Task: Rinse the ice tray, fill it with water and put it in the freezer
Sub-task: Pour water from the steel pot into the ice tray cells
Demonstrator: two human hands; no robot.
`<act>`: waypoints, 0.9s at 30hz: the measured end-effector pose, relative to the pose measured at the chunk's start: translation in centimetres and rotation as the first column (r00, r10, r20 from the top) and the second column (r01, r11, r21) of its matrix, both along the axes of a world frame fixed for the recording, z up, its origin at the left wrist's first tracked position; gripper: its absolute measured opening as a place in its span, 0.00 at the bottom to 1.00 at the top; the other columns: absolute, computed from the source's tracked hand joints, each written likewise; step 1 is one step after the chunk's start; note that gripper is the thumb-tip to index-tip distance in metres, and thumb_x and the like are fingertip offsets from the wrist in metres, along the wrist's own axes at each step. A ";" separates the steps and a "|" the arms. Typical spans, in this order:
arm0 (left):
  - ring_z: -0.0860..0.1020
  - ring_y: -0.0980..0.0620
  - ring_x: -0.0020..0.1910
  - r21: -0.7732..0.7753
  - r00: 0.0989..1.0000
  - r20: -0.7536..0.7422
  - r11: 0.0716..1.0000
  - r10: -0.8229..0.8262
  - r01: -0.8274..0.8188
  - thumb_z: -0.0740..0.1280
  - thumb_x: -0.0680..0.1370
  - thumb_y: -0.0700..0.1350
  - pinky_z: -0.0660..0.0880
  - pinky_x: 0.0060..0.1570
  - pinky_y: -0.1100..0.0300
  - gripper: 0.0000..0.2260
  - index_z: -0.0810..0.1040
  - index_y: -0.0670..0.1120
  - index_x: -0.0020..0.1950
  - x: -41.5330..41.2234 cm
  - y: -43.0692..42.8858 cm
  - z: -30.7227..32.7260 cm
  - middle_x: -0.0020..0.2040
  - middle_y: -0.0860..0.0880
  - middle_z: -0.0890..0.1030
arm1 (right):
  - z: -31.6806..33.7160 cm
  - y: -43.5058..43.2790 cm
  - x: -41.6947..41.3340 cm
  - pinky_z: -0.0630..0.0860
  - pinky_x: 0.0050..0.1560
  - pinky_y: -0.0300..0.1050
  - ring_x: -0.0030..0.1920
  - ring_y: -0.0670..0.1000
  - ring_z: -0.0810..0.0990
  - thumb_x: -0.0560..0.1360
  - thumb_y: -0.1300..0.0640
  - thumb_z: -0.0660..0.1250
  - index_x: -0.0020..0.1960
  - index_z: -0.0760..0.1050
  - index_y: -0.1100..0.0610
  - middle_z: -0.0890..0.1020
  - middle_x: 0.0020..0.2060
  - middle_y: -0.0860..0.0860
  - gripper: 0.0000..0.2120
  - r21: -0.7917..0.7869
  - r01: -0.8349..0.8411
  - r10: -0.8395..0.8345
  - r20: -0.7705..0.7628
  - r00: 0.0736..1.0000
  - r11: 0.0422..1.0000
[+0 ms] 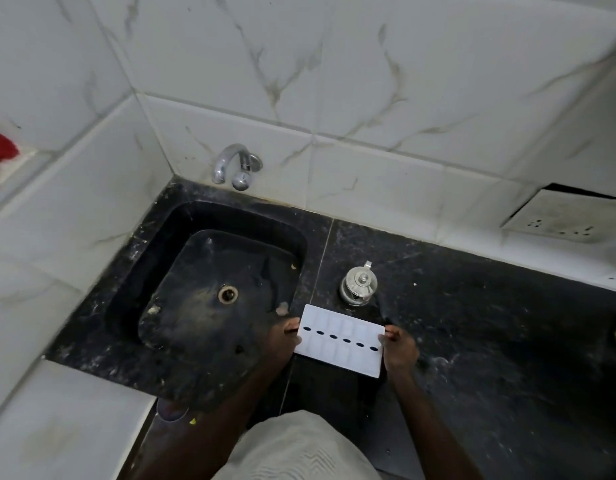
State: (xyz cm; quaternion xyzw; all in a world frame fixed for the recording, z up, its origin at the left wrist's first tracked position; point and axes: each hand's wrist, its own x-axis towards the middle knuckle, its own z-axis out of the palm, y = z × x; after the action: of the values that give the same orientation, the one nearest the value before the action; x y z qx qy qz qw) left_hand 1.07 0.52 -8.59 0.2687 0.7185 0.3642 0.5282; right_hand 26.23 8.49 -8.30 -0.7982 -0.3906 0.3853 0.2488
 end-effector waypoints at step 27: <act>0.38 0.41 0.83 -0.424 0.368 -0.669 0.738 -0.646 0.526 0.61 0.75 0.73 0.47 0.82 0.45 0.56 0.38 0.37 0.82 5.3 -9.5 -1.7 0.82 0.40 0.34 | 3.9 14.2 -4.7 0.76 0.40 0.44 0.39 0.51 0.82 0.72 0.56 0.78 0.40 0.82 0.56 0.86 0.42 0.54 0.07 -0.013 -0.251 0.224 -0.409 0.884 0.968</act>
State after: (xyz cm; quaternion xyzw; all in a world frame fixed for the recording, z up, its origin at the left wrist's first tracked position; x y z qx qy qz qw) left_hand 6.41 -8.99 -10.29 0.5988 0.7519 -0.0543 0.2705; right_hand 21.50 22.68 -4.41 -0.6550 -0.4125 0.5822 0.2487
